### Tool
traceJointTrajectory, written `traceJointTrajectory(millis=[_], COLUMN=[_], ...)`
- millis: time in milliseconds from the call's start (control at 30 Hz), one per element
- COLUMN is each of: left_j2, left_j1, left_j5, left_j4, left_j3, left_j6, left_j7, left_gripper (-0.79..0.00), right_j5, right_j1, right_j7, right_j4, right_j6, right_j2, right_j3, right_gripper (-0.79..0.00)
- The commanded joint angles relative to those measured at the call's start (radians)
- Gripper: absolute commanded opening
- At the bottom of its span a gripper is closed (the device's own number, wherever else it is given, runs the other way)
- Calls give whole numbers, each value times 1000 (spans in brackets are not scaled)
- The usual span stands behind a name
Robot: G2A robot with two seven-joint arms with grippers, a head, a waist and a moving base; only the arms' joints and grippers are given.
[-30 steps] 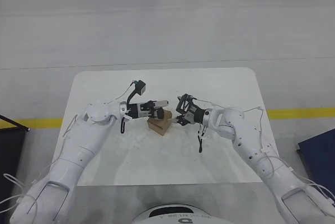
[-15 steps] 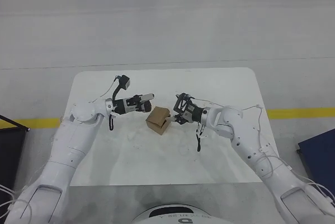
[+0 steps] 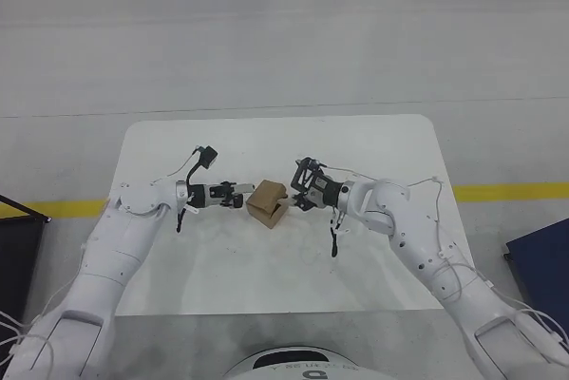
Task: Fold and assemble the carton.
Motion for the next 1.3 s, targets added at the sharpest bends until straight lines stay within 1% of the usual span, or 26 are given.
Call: traceJointTrajectory(millis=[0,200,367,667,933,1100,1200,1233,1267], left_j2=[-9,-28,-40,-51,-56,-57,-58,-58,-58], left_j1=[-21,-70,-94,-123,-137,-144,-148,-150,-149], left_j5=[2,1,2,14,31,28,29,28,26], left_j4=[28,100,132,168,172,181,184,187,189], left_j3=[27,78,109,141,159,162,165,164,164], left_j6=[-6,-18,-24,-27,-17,-16,-15,-12,-10], left_j7=[4,13,15,11,20,17,15,24,30], left_gripper=[0,0,0,0,0,0,0,0,0], right_j5=[2,9,7,-10,-25,-26,-16,-16,-15], right_j1=[0,4,9,27,39,33,14,6,-2], right_j7=[3,8,11,17,18,7,4,4,5], right_j4=[0,9,20,42,61,68,45,30,14], right_j6=[4,14,19,19,27,23,12,6,-1], right_j2=[-1,-6,-11,-20,-24,-11,-1,3,6], right_j3=[1,-3,-9,-24,-20,34,72,82,91], right_gripper=[-102,-105,-111,-120,-111,-86,-80,-65,-3])
